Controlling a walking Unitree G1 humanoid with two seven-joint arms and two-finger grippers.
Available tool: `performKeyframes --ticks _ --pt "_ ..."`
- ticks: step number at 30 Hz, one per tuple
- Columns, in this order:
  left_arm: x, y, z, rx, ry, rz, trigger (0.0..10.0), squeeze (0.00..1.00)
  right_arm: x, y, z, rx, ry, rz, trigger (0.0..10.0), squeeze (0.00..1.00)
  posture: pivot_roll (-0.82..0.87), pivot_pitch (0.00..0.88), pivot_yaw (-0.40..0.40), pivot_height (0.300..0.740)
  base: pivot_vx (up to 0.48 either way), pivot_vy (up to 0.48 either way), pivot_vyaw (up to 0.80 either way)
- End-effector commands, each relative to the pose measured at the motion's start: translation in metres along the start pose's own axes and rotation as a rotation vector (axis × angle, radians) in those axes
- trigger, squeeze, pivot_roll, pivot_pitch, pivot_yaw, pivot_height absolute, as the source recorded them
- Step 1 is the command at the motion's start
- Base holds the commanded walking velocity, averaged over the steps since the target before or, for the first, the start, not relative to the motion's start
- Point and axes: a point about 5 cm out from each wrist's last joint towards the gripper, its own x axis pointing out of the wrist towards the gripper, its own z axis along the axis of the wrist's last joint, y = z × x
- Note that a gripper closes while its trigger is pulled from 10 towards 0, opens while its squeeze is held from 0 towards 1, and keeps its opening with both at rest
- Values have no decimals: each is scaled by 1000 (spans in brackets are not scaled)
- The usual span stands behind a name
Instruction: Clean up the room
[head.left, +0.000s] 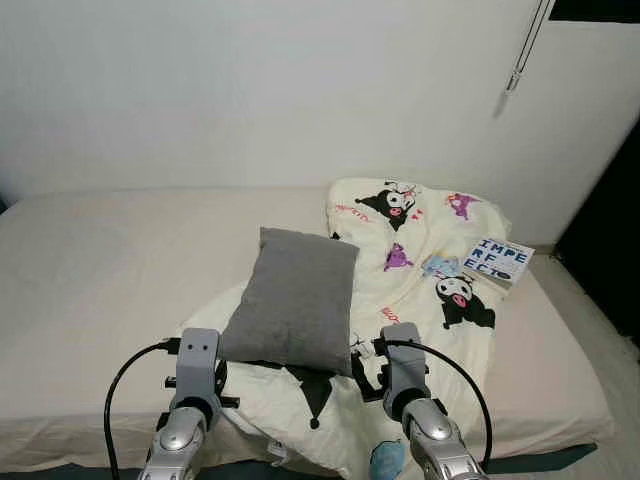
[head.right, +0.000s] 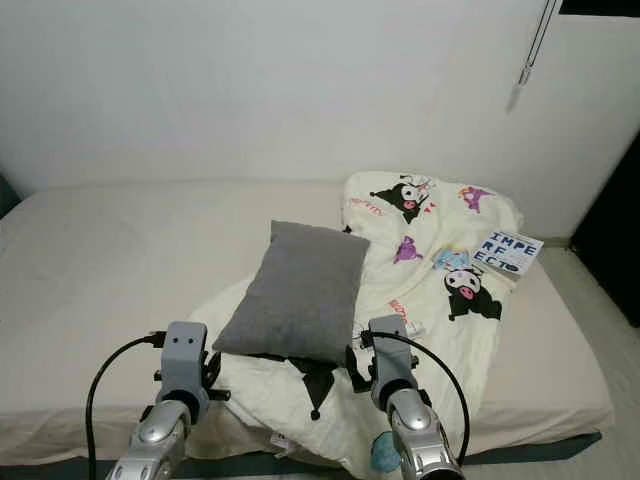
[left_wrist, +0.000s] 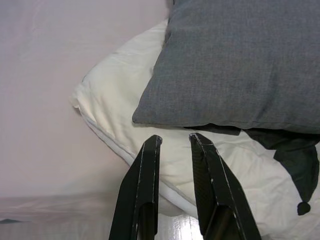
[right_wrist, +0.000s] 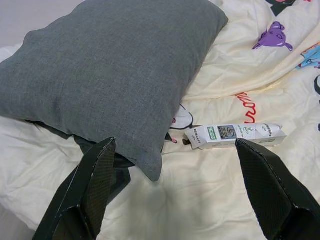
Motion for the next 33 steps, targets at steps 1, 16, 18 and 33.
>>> performKeyframes --ticks 1,16,18,33 --pt "1 2 2 25 0 -5 10000 0 -1 -1 -3 17 9 -7 10000 0 33 104 -48 740 0 0 0" --pt "2 2 2 9 17 4 10000 0 -1 0 -3 18 12 -2 10000 0 35 100 -47 740 0 -159 0" --pt "2 2 2 10 18 4 10000 0 -1 0 -3 18 13 -1 10000 0 35 100 -47 740 0 0 0" --pt "2 1 3 34 6 -14 10000 0 -1 -1 -4 15 13 0 10000 0 33 87 -44 740 0 -96 0"
